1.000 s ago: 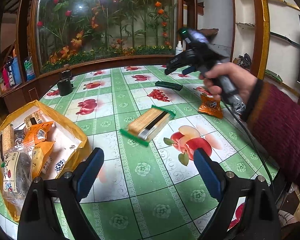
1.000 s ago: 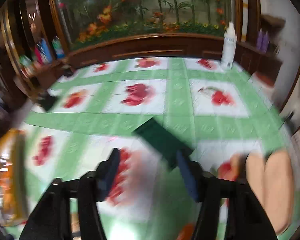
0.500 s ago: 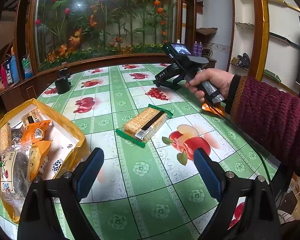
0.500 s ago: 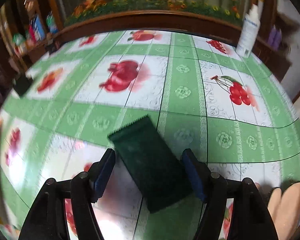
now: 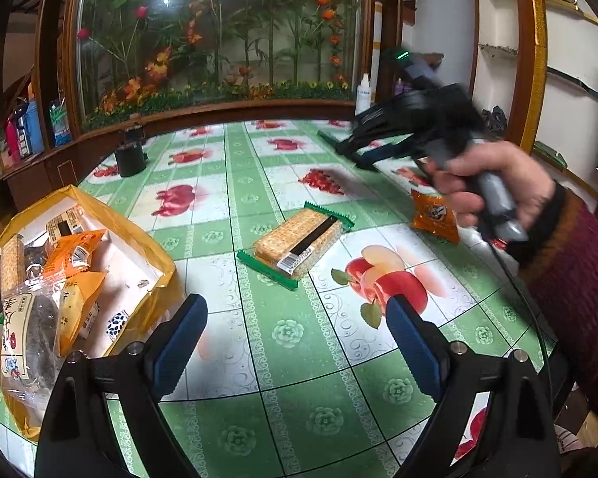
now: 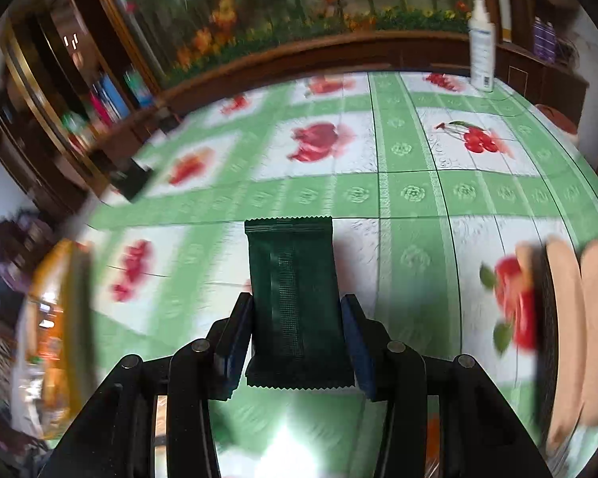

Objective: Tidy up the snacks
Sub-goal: 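Grasp the saltine cracker pack with the left gripper, then carry the cracker pack and green packet to the tray and release them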

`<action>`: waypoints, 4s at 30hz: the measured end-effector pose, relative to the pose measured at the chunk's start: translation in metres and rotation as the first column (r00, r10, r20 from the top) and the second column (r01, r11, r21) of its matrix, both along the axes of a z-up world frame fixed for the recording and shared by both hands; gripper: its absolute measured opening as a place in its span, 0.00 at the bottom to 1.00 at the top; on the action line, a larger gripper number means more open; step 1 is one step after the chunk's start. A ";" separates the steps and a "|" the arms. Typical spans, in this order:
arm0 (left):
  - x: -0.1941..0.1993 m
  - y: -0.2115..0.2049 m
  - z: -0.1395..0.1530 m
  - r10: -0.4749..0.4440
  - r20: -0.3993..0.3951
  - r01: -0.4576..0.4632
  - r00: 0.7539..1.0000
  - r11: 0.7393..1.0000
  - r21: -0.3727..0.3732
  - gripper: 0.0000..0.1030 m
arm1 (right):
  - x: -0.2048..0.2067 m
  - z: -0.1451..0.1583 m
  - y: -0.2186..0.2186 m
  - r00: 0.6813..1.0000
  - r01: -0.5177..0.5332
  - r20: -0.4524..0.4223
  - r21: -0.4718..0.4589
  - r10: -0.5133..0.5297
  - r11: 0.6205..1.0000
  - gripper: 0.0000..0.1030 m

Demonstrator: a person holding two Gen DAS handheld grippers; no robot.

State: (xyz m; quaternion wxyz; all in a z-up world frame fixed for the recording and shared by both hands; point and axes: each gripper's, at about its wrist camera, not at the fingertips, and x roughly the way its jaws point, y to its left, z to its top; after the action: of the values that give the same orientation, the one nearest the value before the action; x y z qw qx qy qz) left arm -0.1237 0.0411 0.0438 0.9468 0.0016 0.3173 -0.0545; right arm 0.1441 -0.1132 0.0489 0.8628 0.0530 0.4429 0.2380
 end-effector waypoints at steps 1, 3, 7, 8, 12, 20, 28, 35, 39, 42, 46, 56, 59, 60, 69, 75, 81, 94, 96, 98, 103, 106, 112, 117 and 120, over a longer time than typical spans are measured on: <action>0.002 -0.001 0.000 0.006 -0.010 -0.006 1.000 1.000 0.010 0.88 | -0.011 0.003 -0.003 1.000 0.003 0.015 0.025 -0.004 1.000 0.47; 0.010 -0.006 0.003 0.000 -0.016 0.001 1.000 0.999 0.035 0.88 | -0.022 0.008 -0.008 0.999 -0.004 0.033 0.066 0.001 0.998 0.47; 0.034 -0.025 0.021 -0.047 -0.035 0.051 0.998 0.992 0.112 0.88 | -0.030 0.018 -0.018 0.996 -0.010 0.084 0.121 0.000 0.993 0.47; 0.042 -0.031 0.023 -0.076 -0.054 0.083 0.996 0.987 0.136 0.88 | -0.029 0.019 -0.022 0.996 -0.004 0.085 0.132 -0.007 0.991 0.47; 0.083 -0.046 0.019 -0.088 -0.111 0.114 0.990 0.961 0.253 0.88 | -0.024 0.020 -0.034 0.997 0.014 0.073 0.172 -0.027 0.985 0.47; 0.144 -0.051 -0.012 -0.063 -0.268 0.151 0.961 0.934 0.322 0.88 | -0.021 0.020 -0.044 0.997 0.031 0.063 0.203 -0.045 0.979 0.47; 0.149 -0.019 -0.028 0.105 -0.320 -0.072 0.942 0.991 0.112 0.53 | -0.025 0.022 -0.039 0.997 0.011 0.071 0.206 -0.026 0.979 0.47; 0.134 -0.026 -0.032 0.153 -0.271 -0.126 0.950 0.986 0.112 0.63 | -0.029 0.014 -0.018 0.998 -0.030 0.066 0.157 0.020 0.987 0.47; 0.135 -0.020 -0.033 0.144 -0.238 -0.131 0.961 0.989 0.068 0.46 | -0.034 0.010 -0.007 0.996 -0.050 0.075 0.115 0.042 0.992 0.47; 0.133 -0.019 -0.031 0.137 -0.229 -0.131 0.964 0.990 0.041 0.44 | -0.034 0.007 -0.003 0.996 -0.055 0.078 0.096 0.048 0.994 0.47; 0.122 -0.010 -0.022 0.130 -0.205 -0.141 0.970 0.989 -0.039 0.44 | -0.035 0.006 0.000 0.995 -0.060 0.086 0.079 0.053 0.995 0.47; 0.038 0.046 0.045 0.205 -0.039 -0.208 0.978 0.966 -0.151 0.44 | -0.056 0.009 0.026 0.986 -0.138 0.106 0.103 0.127 0.985 0.47; 0.007 0.080 0.059 0.275 -0.002 -0.271 0.962 0.947 -0.174 0.44 | -0.072 0.013 0.055 0.977 -0.202 0.094 0.130 0.191 0.971 0.47; 0.000 0.089 0.062 0.298 0.001 -0.293 0.955 0.940 -0.173 0.44 | -0.079 0.016 0.068 0.972 -0.224 0.105 0.127 0.212 0.966 0.47; -0.052 0.170 0.056 0.485 -0.023 -0.480 0.874 0.856 -0.193 0.44 | -0.133 0.036 0.202 0.900 -0.424 0.152 0.089 0.409 0.901 0.47; -0.058 0.189 0.044 0.513 -0.046 -0.512 0.857 0.840 -0.178 0.45 | -0.134 0.032 0.256 0.881 -0.465 0.123 0.047 0.457 0.884 0.47; -0.047 0.181 0.037 0.485 -0.056 -0.488 0.873 0.861 -0.142 0.45 | -0.127 0.013 0.280 0.873 -0.485 0.071 0.008 0.483 0.874 0.47; -0.027 0.176 0.024 0.487 -0.066 -0.491 0.871 0.866 -0.090 0.45 | -0.122 -0.008 0.289 0.860 -0.510 0.023 -0.029 0.510 0.860 0.47; -0.026 0.175 0.022 0.491 -0.065 -0.495 0.869 0.865 -0.086 0.45 | -0.123 -0.008 0.290 0.859 -0.511 0.025 -0.032 0.512 0.859 0.47; -0.027 0.175 0.022 0.492 -0.062 -0.496 0.869 0.864 -0.086 0.45 | -0.122 -0.008 0.290 0.860 -0.509 0.028 -0.035 0.510 0.860 0.47; -0.026 0.174 0.020 0.498 -0.056 -0.501 0.866 0.861 -0.088 0.45 | -0.122 -0.009 0.292 0.861 -0.507 0.019 -0.037 0.508 0.861 0.47; -0.027 0.174 0.018 0.497 -0.057 -0.500 0.866 0.861 -0.092 0.45 | -0.124 -0.009 0.293 0.860 -0.508 0.020 -0.043 0.510 0.860 0.47; -0.026 0.172 0.016 0.503 -0.050 -0.505 0.863 0.858 -0.091 0.45 | -0.125 -0.011 0.296 0.859 -0.509 0.026 -0.052 0.511 0.859 0.47; -0.026 0.173 0.014 0.507 -0.052 -0.510 0.860 0.856 -0.089 0.46 | -0.126 -0.012 0.300 0.857 -0.512 0.027 -0.065 0.515 0.856 0.47; -0.027 0.174 0.014 0.512 -0.054 -0.515 0.857 0.853 -0.089 0.46 | -0.126 -0.016 0.305 0.855 -0.515 0.023 -0.076 0.518 0.854 0.47</action>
State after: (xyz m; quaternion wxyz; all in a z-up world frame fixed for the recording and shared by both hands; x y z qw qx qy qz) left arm -0.1505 0.2155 0.0574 0.9213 -0.1314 0.3163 0.1840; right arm 0.0178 0.1914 0.0328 0.7779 -0.1019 0.4303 0.4465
